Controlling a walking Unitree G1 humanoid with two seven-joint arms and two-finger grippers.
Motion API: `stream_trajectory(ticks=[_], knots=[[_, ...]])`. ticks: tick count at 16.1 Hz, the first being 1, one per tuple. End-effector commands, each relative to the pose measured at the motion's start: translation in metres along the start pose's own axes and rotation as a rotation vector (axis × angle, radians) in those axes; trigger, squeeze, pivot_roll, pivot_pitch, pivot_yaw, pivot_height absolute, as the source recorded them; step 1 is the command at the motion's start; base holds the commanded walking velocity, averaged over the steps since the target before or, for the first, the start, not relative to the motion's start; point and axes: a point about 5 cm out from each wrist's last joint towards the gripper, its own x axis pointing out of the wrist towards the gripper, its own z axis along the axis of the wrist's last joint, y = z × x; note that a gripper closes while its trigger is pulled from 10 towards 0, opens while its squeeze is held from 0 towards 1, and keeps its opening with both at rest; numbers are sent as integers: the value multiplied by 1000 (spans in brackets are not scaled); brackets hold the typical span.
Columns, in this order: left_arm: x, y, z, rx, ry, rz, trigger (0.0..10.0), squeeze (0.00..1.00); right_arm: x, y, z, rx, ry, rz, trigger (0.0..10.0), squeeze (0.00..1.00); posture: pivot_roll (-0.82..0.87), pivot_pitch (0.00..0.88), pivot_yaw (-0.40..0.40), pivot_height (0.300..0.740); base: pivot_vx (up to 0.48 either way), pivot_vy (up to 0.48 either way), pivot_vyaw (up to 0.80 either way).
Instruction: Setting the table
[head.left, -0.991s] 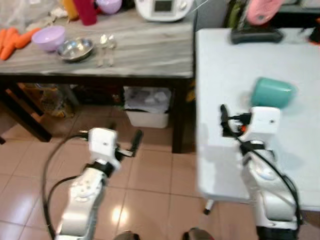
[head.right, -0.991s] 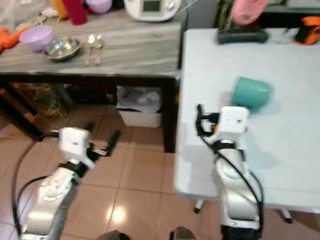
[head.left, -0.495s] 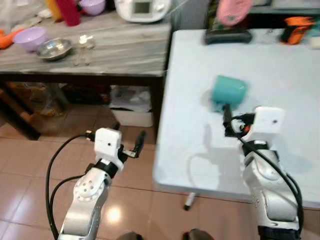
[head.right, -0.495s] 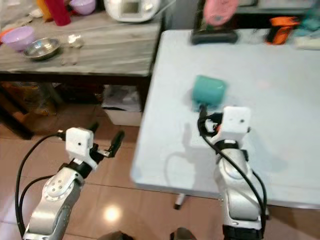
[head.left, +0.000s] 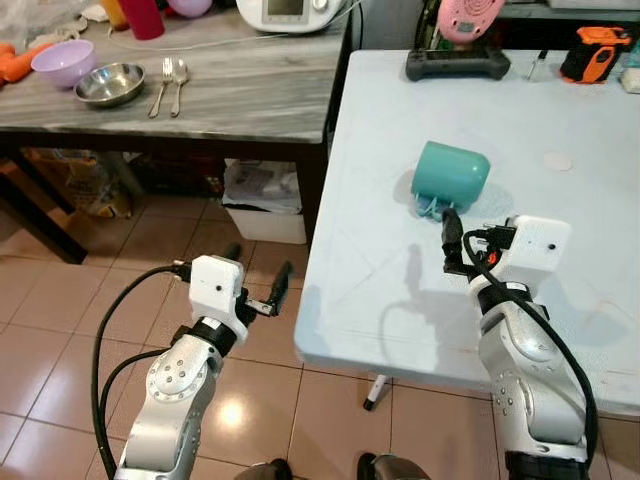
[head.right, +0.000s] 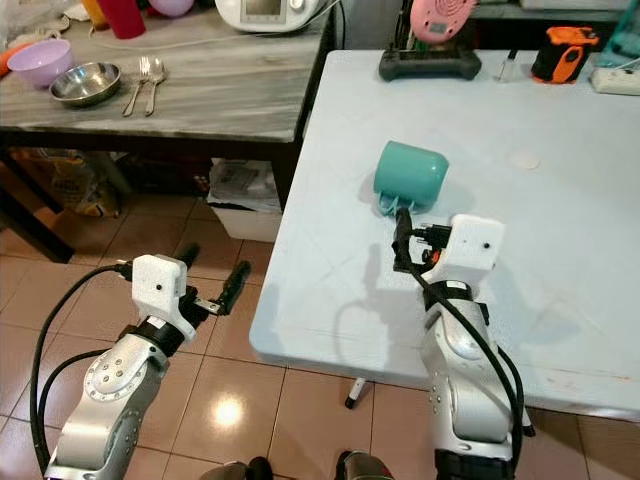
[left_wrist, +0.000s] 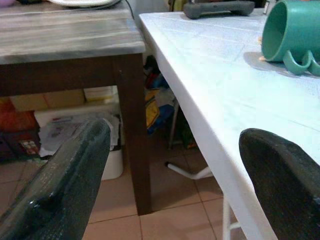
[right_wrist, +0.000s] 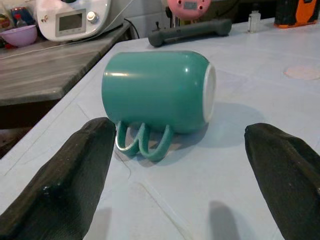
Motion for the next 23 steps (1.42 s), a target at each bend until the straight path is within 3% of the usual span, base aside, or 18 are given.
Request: stream_trajectory(ticks=[1,5,9,13,18,23], knots=[[1,1,0,9,11,-23,10000,0,4,0,-2,52,28,-13,10000,0,-184,205,86,740,0,0,0],[3,1,2,2,11,-32,10000,0,16,2,-6,122,65,-26,10000,0,-185,221,90,740,0,0,0],[-3,-3,0,-21,21,-66,10000,0,23,3,-10,181,111,2,10000,0,-167,231,89,740,0,0,0],[-8,-14,10,-104,-25,-206,10000,0,31,-3,-9,183,126,37,10000,0,-163,238,91,740,0,0,0],[-9,-19,19,-106,-52,-285,10000,0,46,-9,-6,172,128,82,10000,0,-153,241,90,740,0,0,0],[-5,-24,21,-96,-70,-320,10000,0,64,2,-1,147,129,188,10000,0,-145,233,79,740,0,0,0]])
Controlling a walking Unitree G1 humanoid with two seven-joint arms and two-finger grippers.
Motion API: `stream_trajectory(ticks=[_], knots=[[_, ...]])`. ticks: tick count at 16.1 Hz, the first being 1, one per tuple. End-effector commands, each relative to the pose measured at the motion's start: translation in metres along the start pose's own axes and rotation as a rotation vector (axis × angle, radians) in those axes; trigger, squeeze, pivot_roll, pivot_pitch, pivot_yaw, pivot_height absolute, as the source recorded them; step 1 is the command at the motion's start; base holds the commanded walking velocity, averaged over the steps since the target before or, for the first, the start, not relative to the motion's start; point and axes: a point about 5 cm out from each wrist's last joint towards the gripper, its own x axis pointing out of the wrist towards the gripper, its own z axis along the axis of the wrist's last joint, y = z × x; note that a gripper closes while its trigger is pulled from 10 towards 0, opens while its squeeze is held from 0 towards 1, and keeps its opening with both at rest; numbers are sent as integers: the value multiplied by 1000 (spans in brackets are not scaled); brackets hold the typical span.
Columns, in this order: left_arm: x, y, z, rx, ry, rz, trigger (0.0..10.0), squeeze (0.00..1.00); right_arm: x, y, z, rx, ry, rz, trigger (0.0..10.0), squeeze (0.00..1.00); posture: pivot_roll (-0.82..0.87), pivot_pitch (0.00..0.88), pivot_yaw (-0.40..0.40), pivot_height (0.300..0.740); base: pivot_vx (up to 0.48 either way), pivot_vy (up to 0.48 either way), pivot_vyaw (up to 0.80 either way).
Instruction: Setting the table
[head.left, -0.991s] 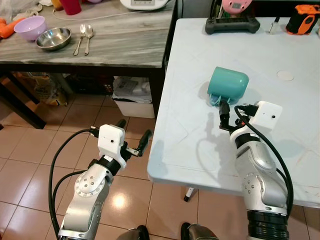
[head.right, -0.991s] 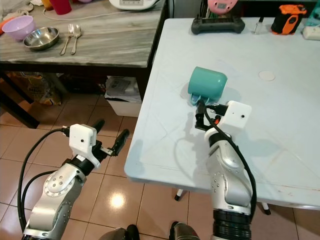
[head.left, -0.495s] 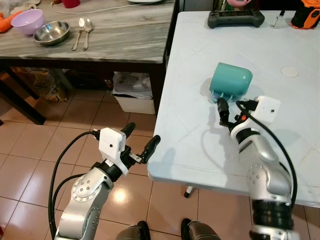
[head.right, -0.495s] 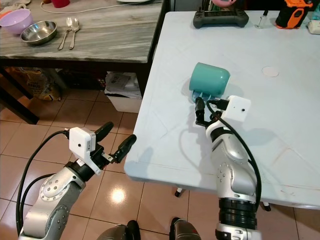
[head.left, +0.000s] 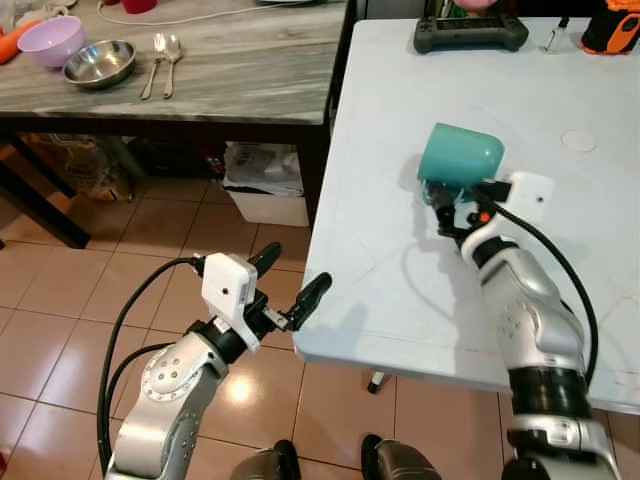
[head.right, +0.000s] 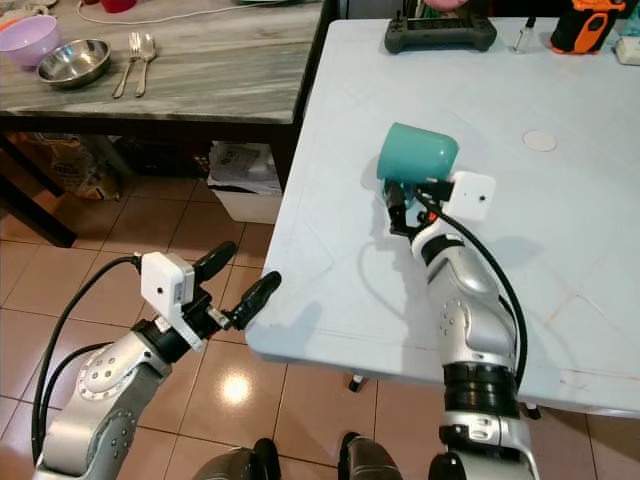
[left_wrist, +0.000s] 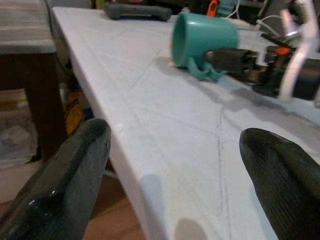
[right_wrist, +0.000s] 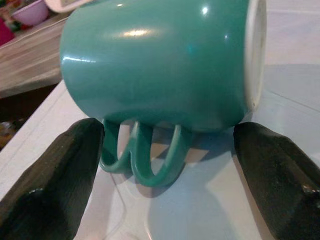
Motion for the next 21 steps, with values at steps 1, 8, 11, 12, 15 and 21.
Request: stream_trajectory(ticks=[1,8,11,12,15,21], knots=[[-1,-1,-1,8,4,-15,10000,0,3,7,-4,-3,16,43,10000,0,-146,233,77,740,0,0,0],[-2,-2,-3,7,-1,0,10000,0,10,9,-10,-2,36,80,0,0,-137,229,70,740,0,0,0],[-2,-2,-2,13,-4,4,10000,0,12,5,-9,7,26,67,0,0,-137,229,73,740,0,0,0],[-2,-1,-2,15,-4,5,10000,0,12,4,-10,7,27,64,0,0,-137,229,75,740,0,0,0],[-2,0,-3,21,-3,11,10000,0,13,0,-11,23,17,49,0,0,-133,228,79,740,0,0,0],[-1,3,-3,35,-3,28,10000,0,16,-1,-9,64,-11,66,0,0,-125,224,82,740,0,0,0]])
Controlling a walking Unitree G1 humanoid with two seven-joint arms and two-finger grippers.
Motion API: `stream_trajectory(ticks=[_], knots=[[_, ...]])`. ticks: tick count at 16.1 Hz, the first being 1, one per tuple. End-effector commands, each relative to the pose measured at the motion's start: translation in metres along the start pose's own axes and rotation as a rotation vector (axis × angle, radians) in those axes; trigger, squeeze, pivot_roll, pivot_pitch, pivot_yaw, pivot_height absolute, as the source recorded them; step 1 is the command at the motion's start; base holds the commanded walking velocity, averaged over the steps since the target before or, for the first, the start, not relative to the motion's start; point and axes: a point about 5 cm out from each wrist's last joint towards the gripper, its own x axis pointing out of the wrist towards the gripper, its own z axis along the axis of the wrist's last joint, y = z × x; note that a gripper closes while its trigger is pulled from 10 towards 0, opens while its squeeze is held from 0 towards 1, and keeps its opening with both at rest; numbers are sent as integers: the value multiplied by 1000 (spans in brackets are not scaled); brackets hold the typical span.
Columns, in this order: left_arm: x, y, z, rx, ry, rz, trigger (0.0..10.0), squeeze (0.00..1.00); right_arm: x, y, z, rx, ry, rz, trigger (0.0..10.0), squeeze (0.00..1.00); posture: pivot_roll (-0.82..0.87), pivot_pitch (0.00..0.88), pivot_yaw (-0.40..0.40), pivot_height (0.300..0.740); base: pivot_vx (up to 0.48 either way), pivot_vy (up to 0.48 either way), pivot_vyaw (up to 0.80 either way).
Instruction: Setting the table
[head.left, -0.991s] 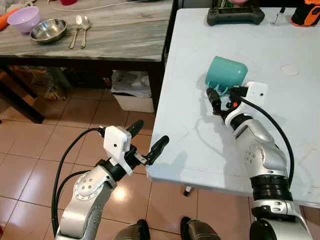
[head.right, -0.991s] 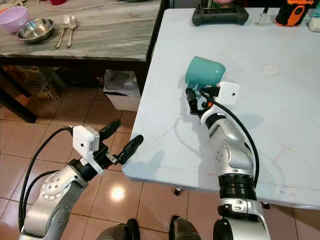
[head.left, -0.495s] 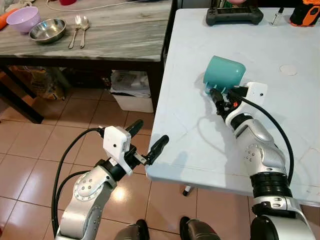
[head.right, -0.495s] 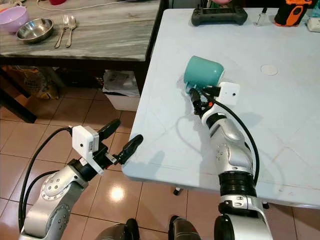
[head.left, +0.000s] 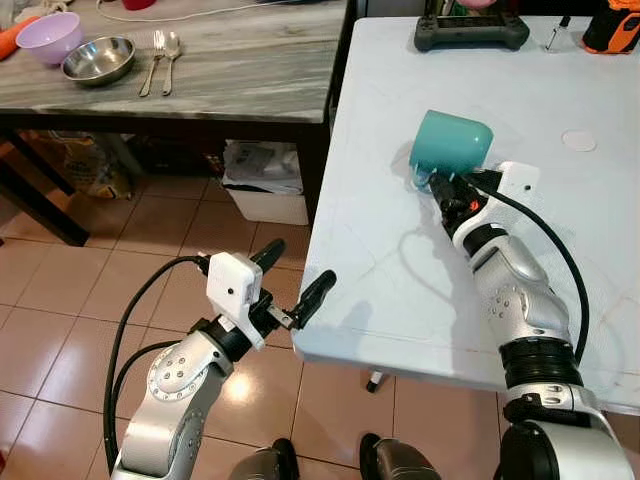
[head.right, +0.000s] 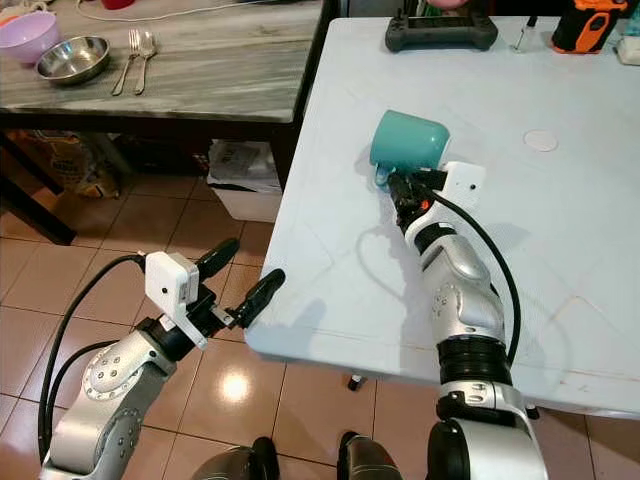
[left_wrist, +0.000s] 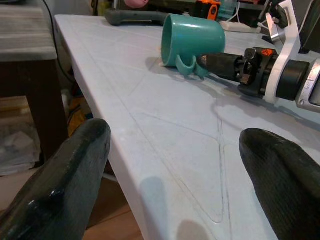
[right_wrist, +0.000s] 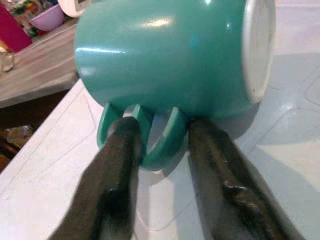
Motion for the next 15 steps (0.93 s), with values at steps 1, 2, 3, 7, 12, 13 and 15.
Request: stream_trajectory(ticks=[1,2,3,7,12,13,15], knots=[[-2,3,-3,8,13,20,10000,0,0,-1,-6,27,22,-5,0,0,-125,222,82,740,0,0,0],[-2,3,-3,9,12,20,10000,0,0,-1,-7,27,20,-4,0,0,-126,221,82,740,0,0,0],[-2,3,-3,9,11,21,10000,0,0,-2,-7,29,19,-4,0,0,-126,220,82,740,0,0,0],[-1,2,-2,17,9,17,10000,0,-1,-4,-7,43,11,-17,0,0,-132,220,83,740,0,0,0],[1,3,-2,30,5,23,10000,0,-3,-8,-6,90,-2,-40,0,0,-133,213,84,740,0,0,0],[2,3,-2,31,5,23,10000,0,-3,-8,-6,90,-3,-41,0,0,-131,212,83,740,0,0,0],[2,3,-1,36,3,28,10000,0,-5,-11,-7,88,1,-59,0,0,-128,209,80,740,0,0,0]])
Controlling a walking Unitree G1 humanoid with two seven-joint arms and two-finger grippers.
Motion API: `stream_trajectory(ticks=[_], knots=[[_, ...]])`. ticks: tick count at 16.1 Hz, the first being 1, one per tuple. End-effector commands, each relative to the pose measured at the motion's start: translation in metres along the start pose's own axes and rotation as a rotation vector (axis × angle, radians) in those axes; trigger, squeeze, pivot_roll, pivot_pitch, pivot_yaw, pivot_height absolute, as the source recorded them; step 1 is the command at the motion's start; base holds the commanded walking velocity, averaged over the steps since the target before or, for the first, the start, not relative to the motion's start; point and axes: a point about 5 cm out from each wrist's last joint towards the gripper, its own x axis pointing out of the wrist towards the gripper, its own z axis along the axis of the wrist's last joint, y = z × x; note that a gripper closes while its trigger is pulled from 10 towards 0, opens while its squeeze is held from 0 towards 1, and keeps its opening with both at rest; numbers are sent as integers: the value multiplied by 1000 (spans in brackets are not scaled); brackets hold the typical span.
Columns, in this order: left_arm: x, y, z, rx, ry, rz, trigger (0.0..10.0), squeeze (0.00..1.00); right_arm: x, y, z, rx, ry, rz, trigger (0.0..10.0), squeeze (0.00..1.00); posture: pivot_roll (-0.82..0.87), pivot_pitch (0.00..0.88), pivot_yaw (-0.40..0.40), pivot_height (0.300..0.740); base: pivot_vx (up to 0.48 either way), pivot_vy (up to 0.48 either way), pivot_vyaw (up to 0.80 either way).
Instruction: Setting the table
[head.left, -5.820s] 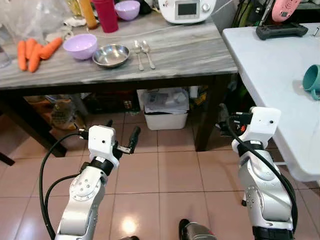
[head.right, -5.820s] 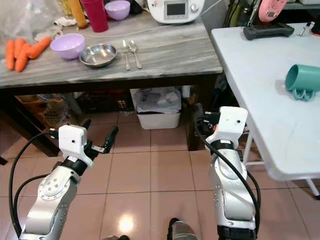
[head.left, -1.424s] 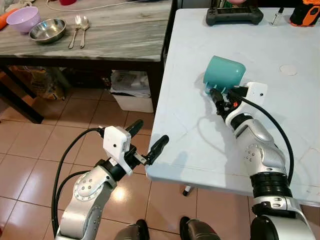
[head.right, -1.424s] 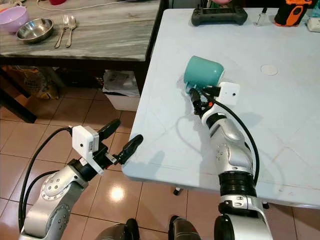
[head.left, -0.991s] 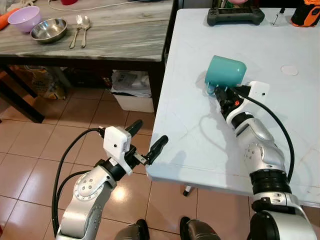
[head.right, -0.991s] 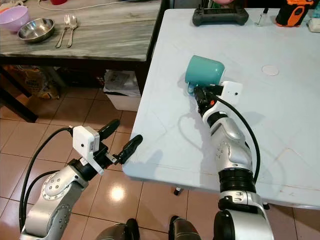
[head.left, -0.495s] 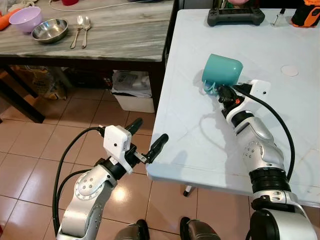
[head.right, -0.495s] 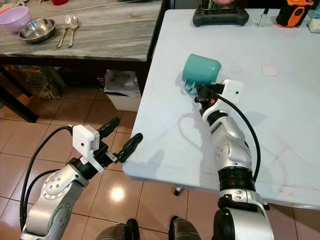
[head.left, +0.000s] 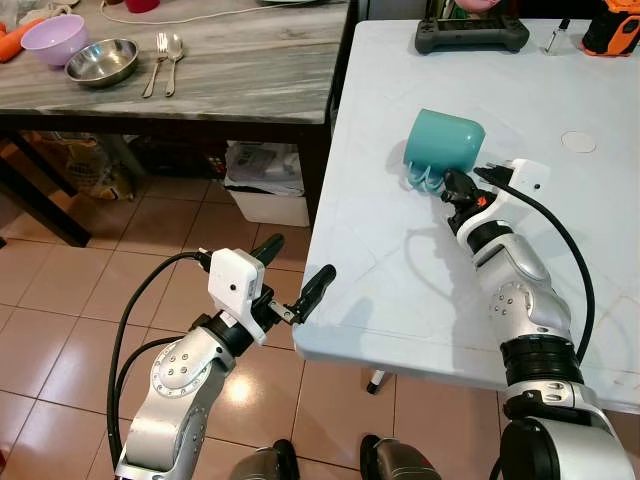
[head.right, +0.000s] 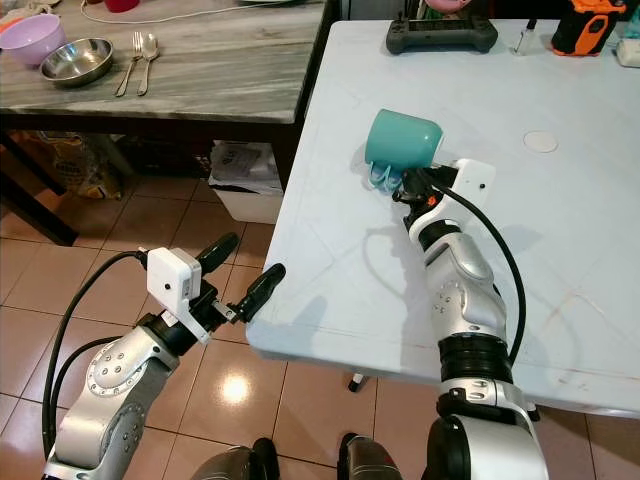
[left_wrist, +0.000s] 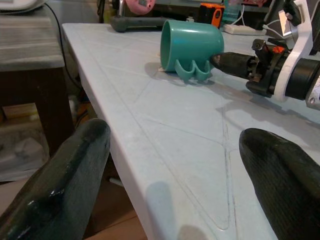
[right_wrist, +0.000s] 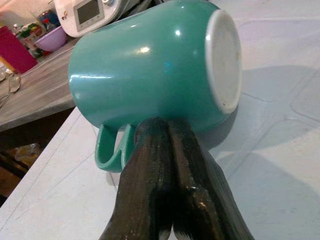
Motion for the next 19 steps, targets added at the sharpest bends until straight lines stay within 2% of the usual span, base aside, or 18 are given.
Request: stream_trajectory(ticks=[1,2,3,4,5,8,11,12,15,19], knots=[[-2,2,-2,17,12,13,10000,0,-6,-7,-13,-15,61,-42,0,0,-126,205,79,740,0,0,0],[-2,2,-2,20,10,16,10000,0,-7,-3,-15,-100,91,-16,9059,0,-127,202,76,740,0,0,0],[-1,3,-2,22,7,21,10000,0,-8,4,-17,-208,106,29,10000,1000,-129,200,74,740,0,0,0],[-1,3,-1,22,5,24,10000,0,-8,12,-18,-258,113,74,10000,1000,-132,199,71,740,0,0,0],[0,3,-1,21,1,25,10000,0,-10,26,-19,-408,107,148,10000,1000,-134,198,68,740,0,0,0],[2,1,-1,16,-8,30,10000,0,-10,45,-15,-580,74,252,10000,1000,-141,197,58,740,0,0,0],[2,0,-2,12,-14,34,10000,0,-1,51,-3,-739,41,269,10000,1000,-145,200,45,740,0,0,0],[2,0,-3,9,-14,38,10000,0,10,51,8,-823,16,229,10000,1000,-145,197,39,740,0,0,0],[2,-1,-3,8,-18,49,10000,0,22,42,12,-861,70,162,10000,1000,-133,194,31,740,0,0,0],[1,-1,-4,6,-17,55,10000,0,22,36,2,-861,118,176,10000,1000,-132,197,35,740,0,0,0]])
